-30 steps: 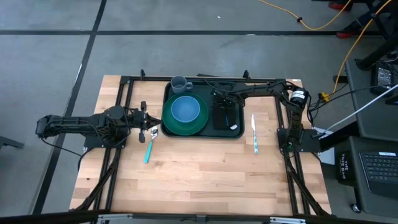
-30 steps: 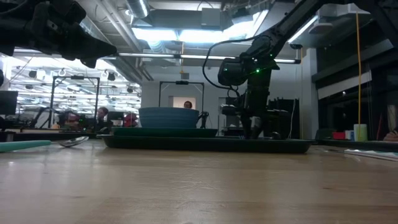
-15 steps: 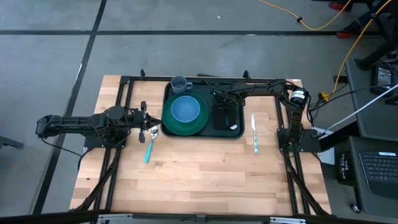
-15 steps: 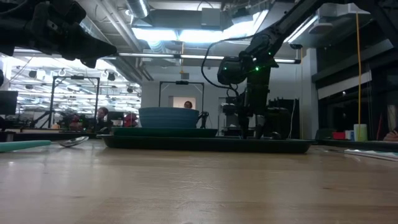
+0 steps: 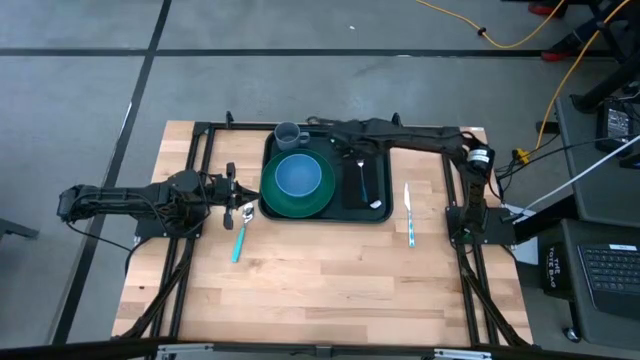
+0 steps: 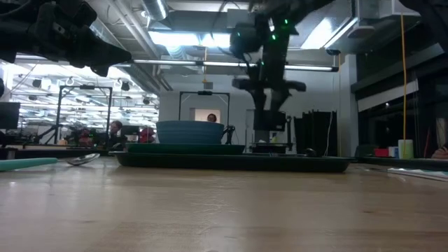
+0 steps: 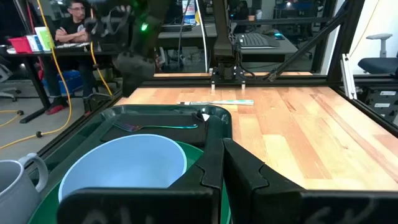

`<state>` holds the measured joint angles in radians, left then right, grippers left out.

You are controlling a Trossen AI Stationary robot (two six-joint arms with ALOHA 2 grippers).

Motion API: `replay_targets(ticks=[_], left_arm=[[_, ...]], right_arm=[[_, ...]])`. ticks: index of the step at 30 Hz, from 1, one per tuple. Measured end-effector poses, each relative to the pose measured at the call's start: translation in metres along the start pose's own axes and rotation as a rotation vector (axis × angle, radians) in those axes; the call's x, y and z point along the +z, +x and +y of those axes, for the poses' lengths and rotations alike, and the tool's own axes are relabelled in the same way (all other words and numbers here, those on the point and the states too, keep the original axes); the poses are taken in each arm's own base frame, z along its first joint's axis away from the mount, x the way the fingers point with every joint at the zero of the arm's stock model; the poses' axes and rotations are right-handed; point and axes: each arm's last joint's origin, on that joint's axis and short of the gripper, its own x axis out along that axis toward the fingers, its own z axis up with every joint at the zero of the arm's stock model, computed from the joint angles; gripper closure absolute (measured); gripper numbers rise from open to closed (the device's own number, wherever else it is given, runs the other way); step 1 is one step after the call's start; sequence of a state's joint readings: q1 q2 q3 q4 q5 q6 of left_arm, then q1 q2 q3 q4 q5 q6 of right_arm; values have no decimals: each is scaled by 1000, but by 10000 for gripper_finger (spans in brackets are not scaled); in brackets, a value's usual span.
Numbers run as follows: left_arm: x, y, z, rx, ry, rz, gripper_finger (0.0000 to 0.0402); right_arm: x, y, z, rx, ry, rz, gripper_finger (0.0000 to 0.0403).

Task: Set up tray
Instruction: Put the green spoon on the black napkin to the left of the blue fork

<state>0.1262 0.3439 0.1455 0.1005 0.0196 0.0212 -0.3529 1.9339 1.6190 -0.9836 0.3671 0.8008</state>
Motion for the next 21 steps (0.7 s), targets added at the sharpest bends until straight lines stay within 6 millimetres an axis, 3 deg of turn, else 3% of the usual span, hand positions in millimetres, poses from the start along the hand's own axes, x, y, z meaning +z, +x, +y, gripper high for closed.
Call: replay_targets(ticks=[4,8,12,21], left_arm=[[0,0,0,0,0,0,398],[0,0,-1,-22,0,-1,398],[0,0,-3,-112,1,-3,398],[0,0,-4,-135,16,-6,398]], right_arm=[[-13,-14,17,35,-122,-20,245],[-33,-15,28,28,-175,-19,245],[-59,-20,34,-4,-178,-27,245],[-132,-62,34,74,-154,-236,245]])
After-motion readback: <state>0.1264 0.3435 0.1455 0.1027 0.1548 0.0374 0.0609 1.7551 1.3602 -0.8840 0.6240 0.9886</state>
